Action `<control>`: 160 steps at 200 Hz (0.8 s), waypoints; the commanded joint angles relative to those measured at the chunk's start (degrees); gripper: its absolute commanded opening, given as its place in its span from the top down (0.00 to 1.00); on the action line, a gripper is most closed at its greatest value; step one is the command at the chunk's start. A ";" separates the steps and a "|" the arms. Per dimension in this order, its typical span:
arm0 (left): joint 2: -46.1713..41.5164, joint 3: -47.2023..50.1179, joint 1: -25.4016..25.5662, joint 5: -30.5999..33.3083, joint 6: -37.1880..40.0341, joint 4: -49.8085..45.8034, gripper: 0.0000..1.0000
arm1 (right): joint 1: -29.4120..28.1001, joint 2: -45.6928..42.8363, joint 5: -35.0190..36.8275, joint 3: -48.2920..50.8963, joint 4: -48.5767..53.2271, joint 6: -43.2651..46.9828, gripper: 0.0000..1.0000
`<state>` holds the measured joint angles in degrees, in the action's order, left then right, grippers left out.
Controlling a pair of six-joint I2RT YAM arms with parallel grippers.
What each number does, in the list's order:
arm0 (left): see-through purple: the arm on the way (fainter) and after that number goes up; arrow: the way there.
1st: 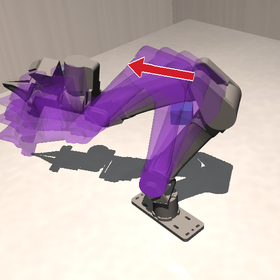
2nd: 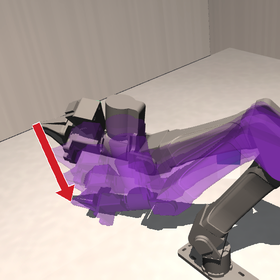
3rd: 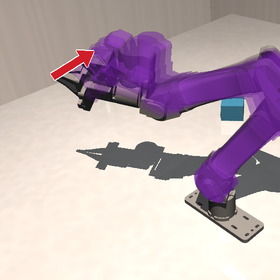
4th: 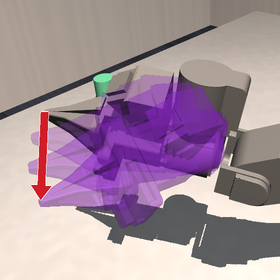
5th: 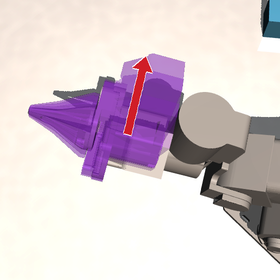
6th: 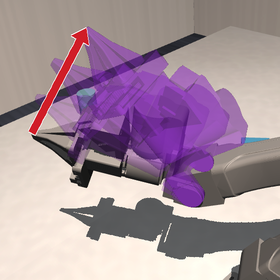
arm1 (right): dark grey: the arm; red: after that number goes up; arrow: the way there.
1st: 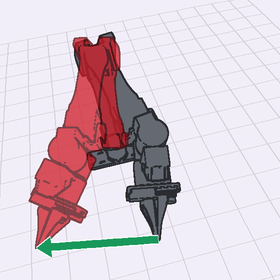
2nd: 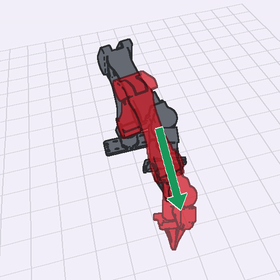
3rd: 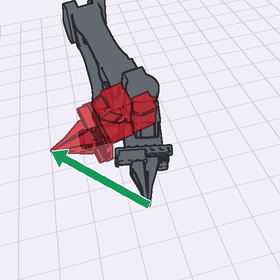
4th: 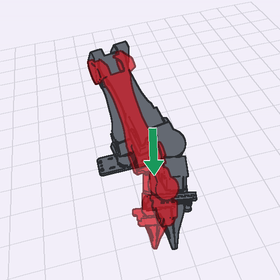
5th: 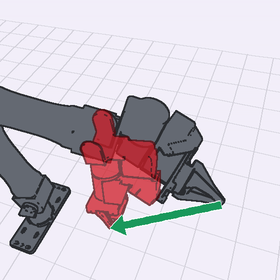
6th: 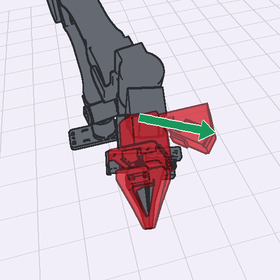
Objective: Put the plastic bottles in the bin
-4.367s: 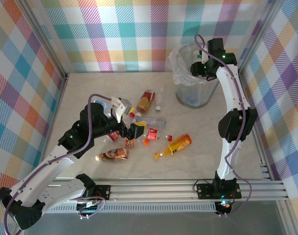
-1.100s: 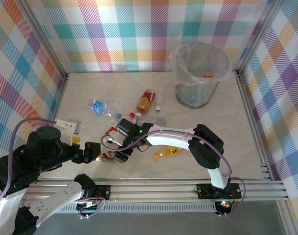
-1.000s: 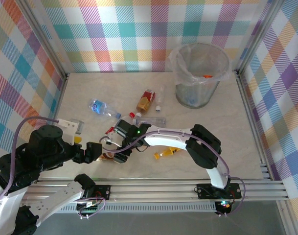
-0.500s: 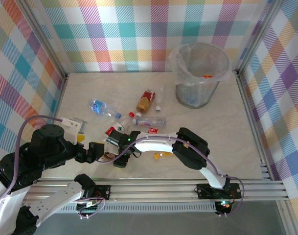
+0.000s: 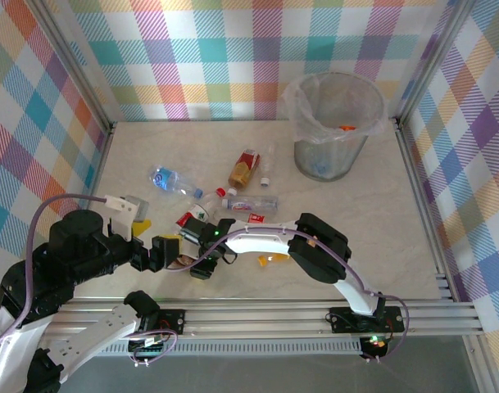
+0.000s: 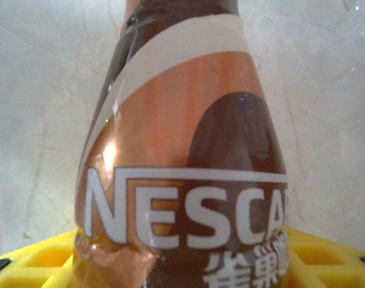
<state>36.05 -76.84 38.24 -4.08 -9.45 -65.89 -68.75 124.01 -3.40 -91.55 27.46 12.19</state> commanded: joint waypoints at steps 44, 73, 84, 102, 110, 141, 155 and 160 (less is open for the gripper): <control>-2.43 -1.03 0.70 1.95 6.47 9.53 0.00 | 4.48 -9.11 -14.94 4.24 -5.94 -10.56 0.50; -1.42 -0.95 0.70 0.05 8.87 13.59 0.00 | 8.47 -12.75 -22.96 7.29 -9.56 -15.79 0.50; -0.52 -0.88 0.73 -1.01 9.55 15.09 0.00 | 9.99 -14.20 -24.28 8.49 -10.62 -17.24 0.50; 1.87 -1.11 0.65 -2.14 10.83 17.30 0.00 | 12.28 -16.57 -24.82 10.22 -11.41 -18.74 0.49; 3.28 -1.33 0.68 -2.69 11.51 18.43 0.00 | 13.03 -17.75 -24.16 11.03 -11.46 -19.17 0.50; 9.43 -2.36 0.74 -5.60 15.00 21.58 0.00 | 16.25 -21.99 -20.75 13.28 -10.20 -19.92 0.50; 11.89 -2.49 0.67 -7.62 16.01 24.02 0.00 | 17.95 -23.90 -18.45 14.20 -9.25 -20.05 0.50; 12.73 -2.44 0.70 -8.54 16.33 24.92 0.00 | 18.70 -24.67 -17.70 14.62 -9.18 -20.21 0.50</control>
<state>45.36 -77.91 38.24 -7.92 3.25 -47.05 -52.25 103.63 -23.29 -78.35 18.28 -6.55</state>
